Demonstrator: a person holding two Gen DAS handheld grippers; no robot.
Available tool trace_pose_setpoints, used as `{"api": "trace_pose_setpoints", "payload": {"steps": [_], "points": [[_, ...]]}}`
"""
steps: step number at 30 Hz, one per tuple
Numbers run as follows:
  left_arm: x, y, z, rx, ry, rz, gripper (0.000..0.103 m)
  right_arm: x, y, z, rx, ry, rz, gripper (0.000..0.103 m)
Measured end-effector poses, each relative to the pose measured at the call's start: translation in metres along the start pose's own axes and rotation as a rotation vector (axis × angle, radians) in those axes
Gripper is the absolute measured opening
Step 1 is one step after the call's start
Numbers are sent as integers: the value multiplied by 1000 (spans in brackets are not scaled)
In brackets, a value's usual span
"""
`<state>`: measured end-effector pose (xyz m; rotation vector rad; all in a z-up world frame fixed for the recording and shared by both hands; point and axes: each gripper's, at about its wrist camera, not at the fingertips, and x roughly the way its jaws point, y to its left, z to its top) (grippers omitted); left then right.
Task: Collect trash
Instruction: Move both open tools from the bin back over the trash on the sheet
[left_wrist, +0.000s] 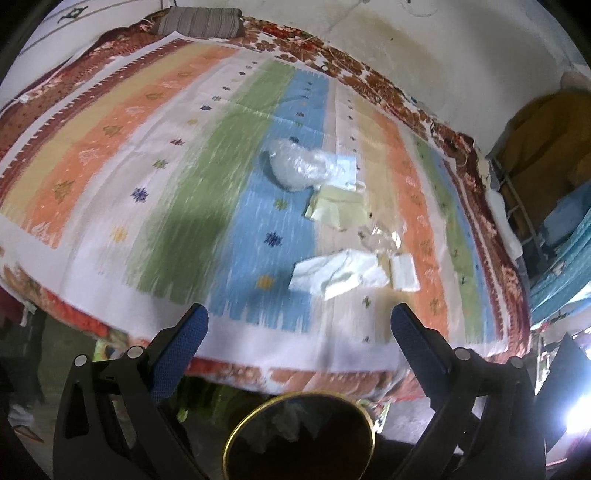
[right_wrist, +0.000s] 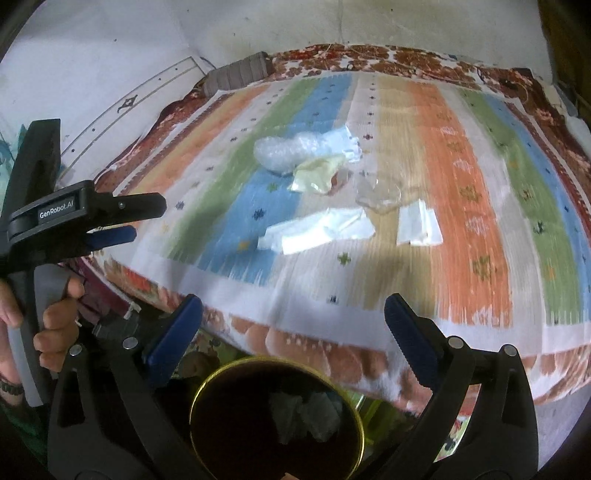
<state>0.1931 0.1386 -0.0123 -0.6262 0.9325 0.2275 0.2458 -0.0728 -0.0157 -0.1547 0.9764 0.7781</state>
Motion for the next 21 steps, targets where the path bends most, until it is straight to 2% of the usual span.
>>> {"api": "trace_pose_setpoints", "payload": {"steps": [8, 21], "points": [[20, 6, 33, -21, -67, 0, 97, 24, -16, 36, 29, -49, -23, 94], [74, 33, 78, -130, -86, -92, 96, 65, -43, 76, 117, -68, 3, 90]]}}
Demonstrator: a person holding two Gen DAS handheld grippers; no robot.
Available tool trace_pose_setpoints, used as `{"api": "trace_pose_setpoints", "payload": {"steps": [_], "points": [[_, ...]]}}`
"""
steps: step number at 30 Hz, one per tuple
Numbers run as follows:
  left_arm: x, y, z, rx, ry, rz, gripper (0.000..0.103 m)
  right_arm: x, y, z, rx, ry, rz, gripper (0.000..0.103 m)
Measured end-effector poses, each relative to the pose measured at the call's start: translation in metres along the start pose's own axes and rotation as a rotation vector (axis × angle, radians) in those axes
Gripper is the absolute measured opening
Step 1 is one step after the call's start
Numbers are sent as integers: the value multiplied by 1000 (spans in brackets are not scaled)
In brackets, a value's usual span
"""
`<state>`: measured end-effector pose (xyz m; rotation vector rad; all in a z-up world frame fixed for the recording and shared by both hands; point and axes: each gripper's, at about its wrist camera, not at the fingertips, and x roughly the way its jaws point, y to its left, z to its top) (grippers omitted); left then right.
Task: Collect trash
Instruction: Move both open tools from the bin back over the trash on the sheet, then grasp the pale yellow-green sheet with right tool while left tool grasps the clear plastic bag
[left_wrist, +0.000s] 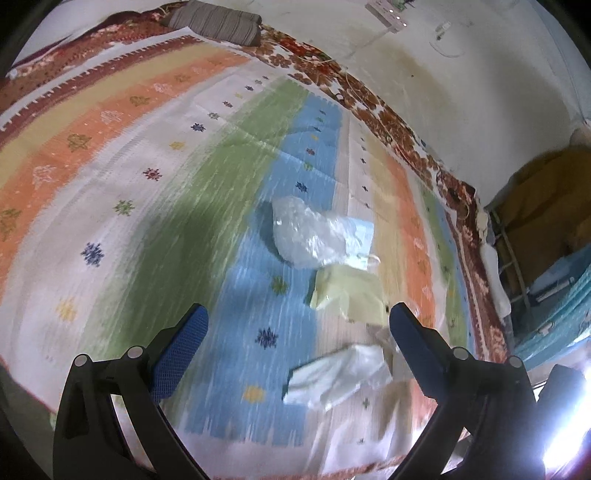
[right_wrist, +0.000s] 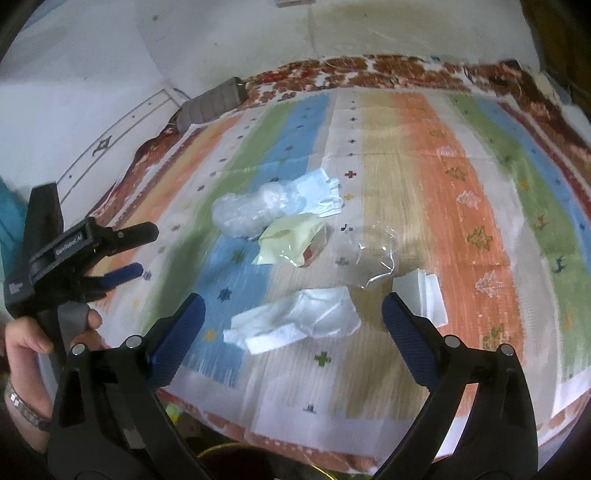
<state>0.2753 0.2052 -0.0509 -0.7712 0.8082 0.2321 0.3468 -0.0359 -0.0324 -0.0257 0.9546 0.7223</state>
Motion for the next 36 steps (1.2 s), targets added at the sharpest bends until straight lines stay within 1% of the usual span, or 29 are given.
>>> {"api": "trace_pose_setpoints", "payload": {"steps": [2, 6, 8, 12, 14, 16, 17, 19, 22, 26, 28, 31, 33, 34, 35, 36], "points": [[9, 2, 4, -5, 1, -13, 96, 10, -6, 6, 25, 10, 12, 88], [26, 2, 13, 12, 10, -17, 93, 29, -6, 15, 5, 24, 5, 84], [33, 2, 17, 13, 16, -21, 91, 39, -8, 20, 9, 32, 3, 79], [42, 2, 22, 10, 18, -31, 89, 55, -12, 30, 29, 44, 15, 77], [46, 1, 25, 10, 19, -37, 88, 62, -12, 35, 29, 51, 21, 71], [51, -3, 27, 18, 17, -33, 88, 70, -11, 39, 24, 58, 20, 71], [52, -3, 28, 20, 16, -33, 88, 73, -10, 40, 22, 63, 17, 70], [56, -5, 30, 19, 16, -35, 88, 82, -11, 42, 26, 79, 23, 64], [60, -6, 33, 24, 16, -33, 88, 94, -10, 42, 24, 109, 14, 60], [67, -2, 37, 14, 23, -26, 87, 102, -9, 44, 11, 106, -10, 57], [71, 0, 38, 5, 28, -24, 86, 108, -10, 45, 13, 122, -1, 54], [80, 2, 40, 6, 39, -6, 81, 116, -12, 43, 18, 142, -8, 49], [84, 1, 41, 18, 41, 25, 74, 120, -13, 43, 13, 141, -5, 45], [86, 1, 41, 17, 43, 32, 74, 121, -12, 43, 6, 141, -5, 44], [89, 1, 41, 15, 47, 26, 73, 124, -11, 42, -8, 143, -3, 40], [90, 0, 41, 17, 50, 17, 68, 126, -10, 42, -17, 148, -1, 37]]}}
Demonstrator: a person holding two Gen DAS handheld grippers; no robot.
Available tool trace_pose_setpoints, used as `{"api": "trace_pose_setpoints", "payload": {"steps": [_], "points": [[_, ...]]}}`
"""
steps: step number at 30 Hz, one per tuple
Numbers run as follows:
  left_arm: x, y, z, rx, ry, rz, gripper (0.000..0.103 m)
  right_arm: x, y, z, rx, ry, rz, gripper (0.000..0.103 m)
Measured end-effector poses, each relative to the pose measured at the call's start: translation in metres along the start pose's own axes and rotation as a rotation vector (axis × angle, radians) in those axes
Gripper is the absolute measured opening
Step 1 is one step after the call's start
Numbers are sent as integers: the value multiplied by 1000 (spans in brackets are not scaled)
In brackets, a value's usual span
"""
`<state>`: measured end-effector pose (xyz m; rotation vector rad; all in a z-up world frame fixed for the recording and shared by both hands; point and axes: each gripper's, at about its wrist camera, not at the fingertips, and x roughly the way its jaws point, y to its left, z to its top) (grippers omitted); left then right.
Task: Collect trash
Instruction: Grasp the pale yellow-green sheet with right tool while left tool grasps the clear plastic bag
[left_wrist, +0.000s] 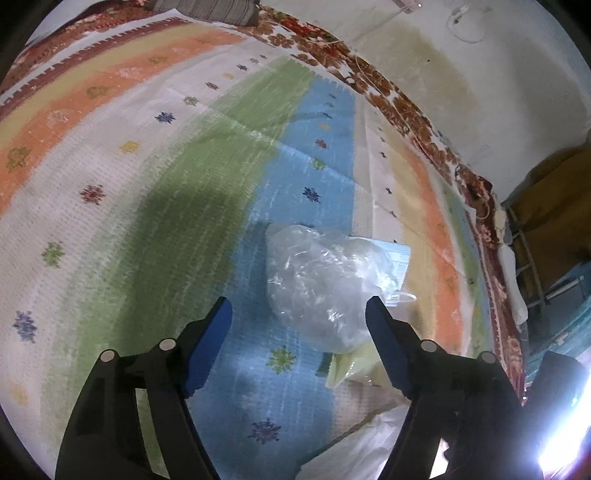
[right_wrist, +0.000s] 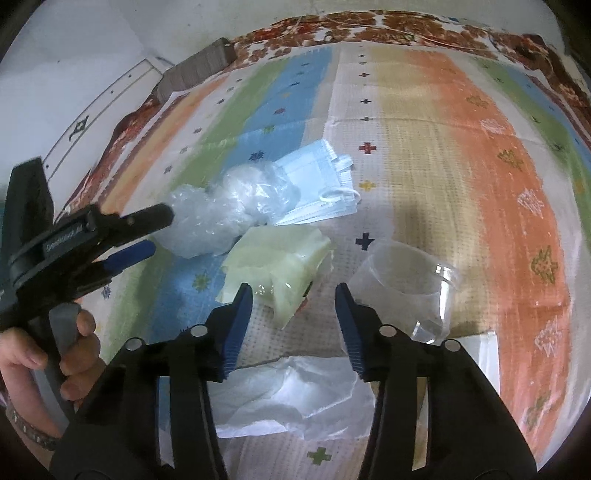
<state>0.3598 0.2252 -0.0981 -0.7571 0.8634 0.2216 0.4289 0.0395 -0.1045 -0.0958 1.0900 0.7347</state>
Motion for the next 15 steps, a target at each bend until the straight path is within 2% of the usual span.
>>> {"api": "trace_pose_setpoints", "payload": {"steps": [1, 2, 5, 6, 9, 15], "points": [[2, -2, 0, 11, 0, -3, 65, 2, 1, 0, -7, 6, 2, 30], [3, -3, 0, 22, -2, 4, 55, 5, 3, 0, -16, 12, 3, 22], [6, -2, 1, 20, 0, 18, 22, 7, 10, 0, -54, 11, -7, 14], [5, -1, 1, 13, -8, 21, 17, 6, 12, 1, -67, 4, -8, 13], [-4, 3, 4, -2, -30, 28, 12, 2, 17, 2, -97, -19, -20, 10], [-26, 3, 8, -14, -65, 45, 9, -12, 17, 3, -88, -35, -13, 7]]}}
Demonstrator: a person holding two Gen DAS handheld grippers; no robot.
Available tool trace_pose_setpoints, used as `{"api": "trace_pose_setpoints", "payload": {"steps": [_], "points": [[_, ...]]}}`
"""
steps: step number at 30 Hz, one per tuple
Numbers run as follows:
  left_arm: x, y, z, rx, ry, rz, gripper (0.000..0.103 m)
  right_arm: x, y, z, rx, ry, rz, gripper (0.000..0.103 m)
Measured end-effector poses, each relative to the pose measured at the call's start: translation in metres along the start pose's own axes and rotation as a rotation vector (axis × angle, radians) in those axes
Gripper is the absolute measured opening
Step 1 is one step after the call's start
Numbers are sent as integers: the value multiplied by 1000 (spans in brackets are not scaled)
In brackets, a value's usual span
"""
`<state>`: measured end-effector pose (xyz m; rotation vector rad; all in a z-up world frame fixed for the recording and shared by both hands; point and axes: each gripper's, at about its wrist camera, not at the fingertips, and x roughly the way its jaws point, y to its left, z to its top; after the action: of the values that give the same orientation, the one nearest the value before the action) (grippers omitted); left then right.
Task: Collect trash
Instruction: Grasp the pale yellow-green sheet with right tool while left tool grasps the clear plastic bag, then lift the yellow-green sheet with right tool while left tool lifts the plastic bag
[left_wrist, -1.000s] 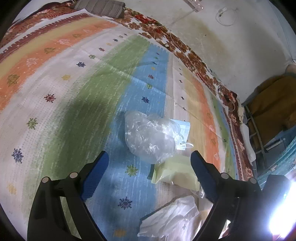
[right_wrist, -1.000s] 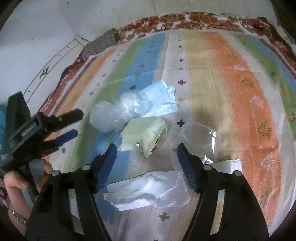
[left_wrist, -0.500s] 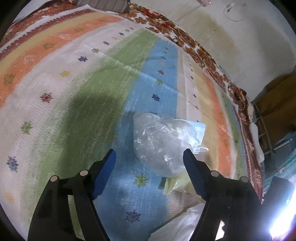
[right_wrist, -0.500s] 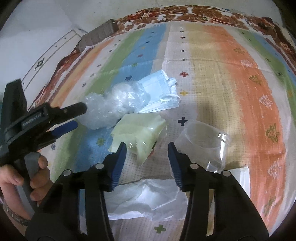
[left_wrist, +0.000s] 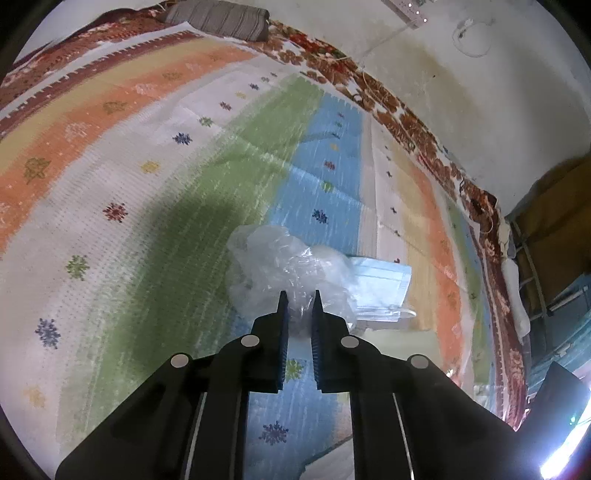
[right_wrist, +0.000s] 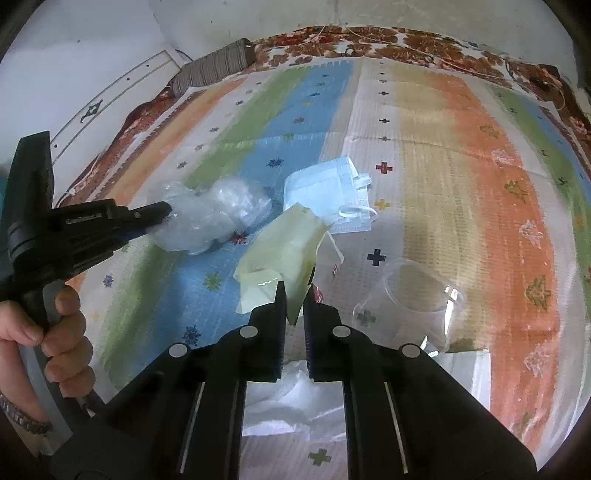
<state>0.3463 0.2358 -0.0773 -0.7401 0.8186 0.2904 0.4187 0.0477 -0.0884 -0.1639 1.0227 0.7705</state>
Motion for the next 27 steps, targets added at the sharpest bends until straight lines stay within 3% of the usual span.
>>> {"api": "trace_pose_setpoints", "payload": {"steps": [15, 24, 27], "points": [[-62, -28, -11, 115, -38, 50, 7, -58, 10, -17, -34, -53, -28, 5], [-99, -47, -22, 146, -66, -27, 6, -98, 20, -24, -34, -105, 4, 5], [-109, -55, -29, 188, -67, -7, 6, -108, 23, -28, -43, -117, 4, 5]]}}
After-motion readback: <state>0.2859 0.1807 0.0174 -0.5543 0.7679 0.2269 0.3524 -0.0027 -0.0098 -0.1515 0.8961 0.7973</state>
